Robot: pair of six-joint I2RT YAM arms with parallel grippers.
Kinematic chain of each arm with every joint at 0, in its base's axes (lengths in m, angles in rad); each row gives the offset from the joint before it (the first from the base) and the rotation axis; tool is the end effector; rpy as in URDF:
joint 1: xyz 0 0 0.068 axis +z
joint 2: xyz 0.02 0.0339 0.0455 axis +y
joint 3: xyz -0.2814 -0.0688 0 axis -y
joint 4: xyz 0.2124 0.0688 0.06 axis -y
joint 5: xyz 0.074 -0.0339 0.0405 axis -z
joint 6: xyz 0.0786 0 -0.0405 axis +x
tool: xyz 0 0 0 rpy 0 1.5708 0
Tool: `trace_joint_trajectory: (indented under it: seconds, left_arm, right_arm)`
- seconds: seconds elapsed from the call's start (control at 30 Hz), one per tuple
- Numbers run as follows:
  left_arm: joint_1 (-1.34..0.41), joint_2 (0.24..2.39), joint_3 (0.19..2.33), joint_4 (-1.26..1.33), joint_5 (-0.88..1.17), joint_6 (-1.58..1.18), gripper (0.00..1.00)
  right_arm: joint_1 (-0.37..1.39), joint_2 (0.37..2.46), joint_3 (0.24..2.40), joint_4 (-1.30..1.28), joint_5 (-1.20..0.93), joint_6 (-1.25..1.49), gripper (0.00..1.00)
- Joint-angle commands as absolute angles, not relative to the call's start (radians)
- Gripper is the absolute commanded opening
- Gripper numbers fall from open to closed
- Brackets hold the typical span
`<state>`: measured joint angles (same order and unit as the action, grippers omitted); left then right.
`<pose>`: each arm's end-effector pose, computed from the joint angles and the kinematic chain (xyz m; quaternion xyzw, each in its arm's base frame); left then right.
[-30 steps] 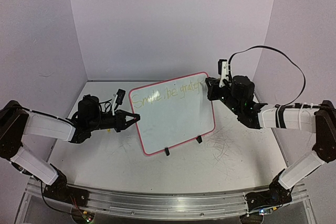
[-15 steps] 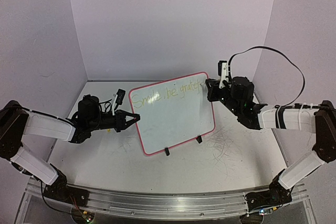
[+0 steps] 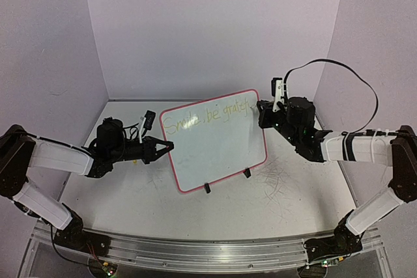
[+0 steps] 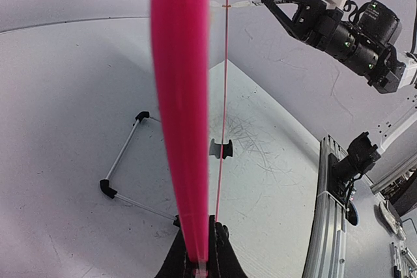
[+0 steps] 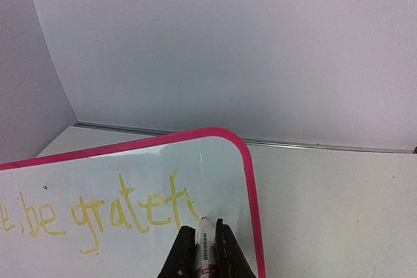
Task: Write a sentence on the whiteboard
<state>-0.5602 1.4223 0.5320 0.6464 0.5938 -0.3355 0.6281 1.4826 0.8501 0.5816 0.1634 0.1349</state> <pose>0.2254 -0.1933 0.2309 0.2635 0.7285 -0.4628 0.4310 0.2934 0.1973 0.3089 -0.1218 0.7143 0.2007 0.6592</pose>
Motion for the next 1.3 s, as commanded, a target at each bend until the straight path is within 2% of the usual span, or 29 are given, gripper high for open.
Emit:
trace_joint_trajectory:
  seconds: [0.0,0.93,1.27]
  left_arm:
    - [-0.552,1.395,0.531,0.638,0.549,-0.264,0.00]
    - [-0.552,1.395,0.528,0.635,0.551,-0.264,0.00]
    - [-0.552,1.399,0.533,0.634,0.550,-0.262,0.00]
  right_arm:
    - [0.624,1.496,0.916,0.614,0.191,0.118,0.00]
    - [0.624,1.453,0.863,0.569,0.207,0.136,0.00]
    - [0.624,1.345,0.871,0.542,0.235,0.054,0.00]
